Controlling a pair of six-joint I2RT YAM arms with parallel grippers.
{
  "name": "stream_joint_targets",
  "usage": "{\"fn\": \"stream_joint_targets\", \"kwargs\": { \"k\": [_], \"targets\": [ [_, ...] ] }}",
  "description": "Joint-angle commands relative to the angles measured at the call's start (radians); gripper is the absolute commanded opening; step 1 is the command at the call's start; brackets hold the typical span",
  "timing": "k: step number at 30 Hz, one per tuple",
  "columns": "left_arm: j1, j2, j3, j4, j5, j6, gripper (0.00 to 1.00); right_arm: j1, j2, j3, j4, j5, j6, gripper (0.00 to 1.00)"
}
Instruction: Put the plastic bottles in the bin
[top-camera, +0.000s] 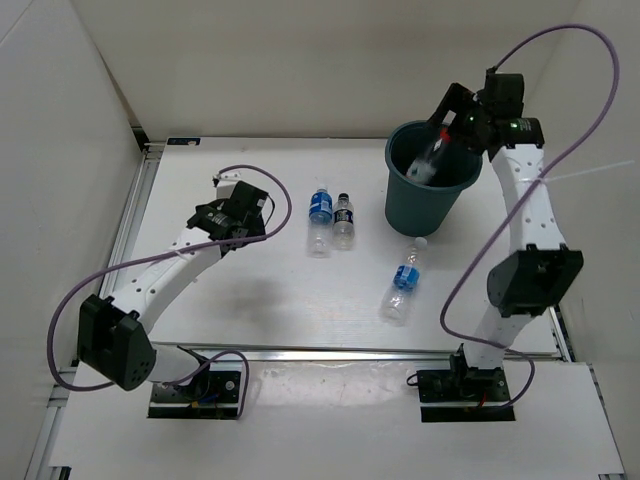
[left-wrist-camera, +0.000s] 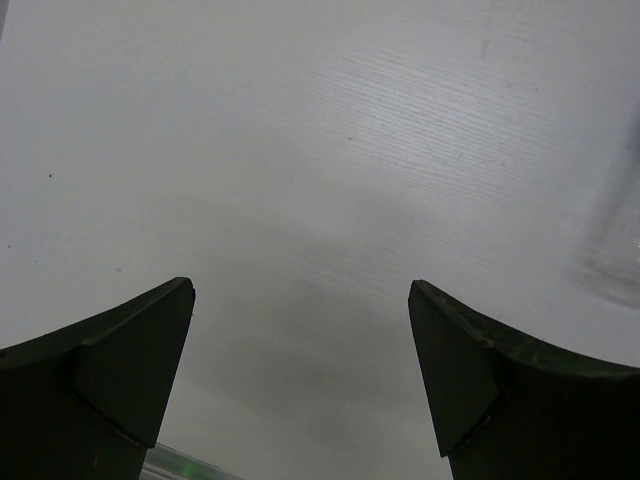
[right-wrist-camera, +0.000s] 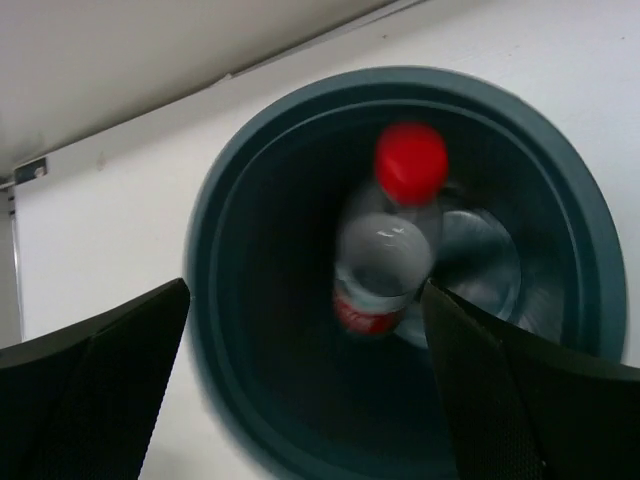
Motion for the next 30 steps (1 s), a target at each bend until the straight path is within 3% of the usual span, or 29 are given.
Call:
{"fn": "stream_joint_targets", "kwargs": {
  "k": [1, 9, 10, 14, 20, 27, 30],
  "targets": [
    [0.003, 0.050, 0.072, 0.013, 0.003, 0.016, 1.00, 0.004, -0.228, -0.043, -0.011, 0.068, -0.036, 1.00],
    [0.003, 0.097, 0.126, 0.033, 0.012, -0.006, 1.00, 0.157, -0.648, -0.459, -0.077, 0.033, -0.013, 1.00],
    [0.003, 0.097, 0.135, 0.033, 0.012, -0.016, 1.00, 0.179, -0.674, -0.579, -0.077, 0.021, -0.004, 1.00],
    [-0.006, 0.097, 0.135, 0.033, 0.025, -0.039, 1.00, 0.245, -0.702, -0.723, -0.198, 0.020, 0.053, 1.00],
    [-0.006, 0.064, 0.076, 0.042, 0.077, -0.060, 1.00, 0.317, -0.760, -0.919, -0.198, 0.111, 0.143, 1.00],
    [-0.062, -0.039, -0.036, 0.042, 0.100, -0.091, 1.00, 0.326, -0.872, -1.231, 0.015, 0.137, 0.266, 1.00],
    [-0.071, -0.083, -0.083, 0.042, 0.100, -0.091, 1.00, 0.337, -0.834, -1.297, 0.082, 0.157, 0.278, 1.00]
  ]
}}
